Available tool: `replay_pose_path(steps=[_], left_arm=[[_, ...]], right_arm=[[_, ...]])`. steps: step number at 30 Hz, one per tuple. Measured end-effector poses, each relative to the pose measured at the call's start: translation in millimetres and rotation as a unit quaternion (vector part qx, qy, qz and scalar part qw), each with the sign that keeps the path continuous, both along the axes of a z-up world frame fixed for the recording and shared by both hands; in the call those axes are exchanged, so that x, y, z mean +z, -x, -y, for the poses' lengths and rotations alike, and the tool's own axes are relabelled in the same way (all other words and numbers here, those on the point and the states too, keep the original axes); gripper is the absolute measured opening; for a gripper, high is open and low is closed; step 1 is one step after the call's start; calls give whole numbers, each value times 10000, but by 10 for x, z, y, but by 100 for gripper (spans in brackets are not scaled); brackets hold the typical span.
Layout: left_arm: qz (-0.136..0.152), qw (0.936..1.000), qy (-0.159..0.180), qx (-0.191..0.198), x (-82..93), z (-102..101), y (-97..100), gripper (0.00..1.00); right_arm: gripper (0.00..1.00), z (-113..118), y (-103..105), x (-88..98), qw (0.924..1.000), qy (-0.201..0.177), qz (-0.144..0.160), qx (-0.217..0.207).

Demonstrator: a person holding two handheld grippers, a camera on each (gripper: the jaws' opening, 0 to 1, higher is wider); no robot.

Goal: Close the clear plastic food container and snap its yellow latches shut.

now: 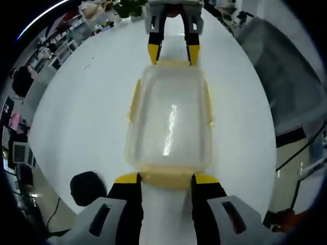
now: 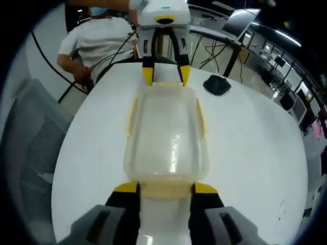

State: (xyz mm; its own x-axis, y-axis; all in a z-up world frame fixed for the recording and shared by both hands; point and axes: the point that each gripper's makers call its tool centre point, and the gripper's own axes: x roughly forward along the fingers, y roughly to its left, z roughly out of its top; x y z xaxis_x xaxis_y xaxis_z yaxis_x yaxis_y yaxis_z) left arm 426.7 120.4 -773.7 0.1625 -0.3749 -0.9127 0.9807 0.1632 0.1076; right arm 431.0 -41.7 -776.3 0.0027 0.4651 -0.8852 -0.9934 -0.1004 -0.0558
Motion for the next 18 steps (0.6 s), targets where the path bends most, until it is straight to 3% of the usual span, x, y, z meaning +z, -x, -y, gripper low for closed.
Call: replay_pose_path(steps=[18], left_arm=[[34, 10000, -31, -44, 290, 360, 22, 34]], right_arm=[[34, 370, 41, 261, 9998, 78, 184, -40]])
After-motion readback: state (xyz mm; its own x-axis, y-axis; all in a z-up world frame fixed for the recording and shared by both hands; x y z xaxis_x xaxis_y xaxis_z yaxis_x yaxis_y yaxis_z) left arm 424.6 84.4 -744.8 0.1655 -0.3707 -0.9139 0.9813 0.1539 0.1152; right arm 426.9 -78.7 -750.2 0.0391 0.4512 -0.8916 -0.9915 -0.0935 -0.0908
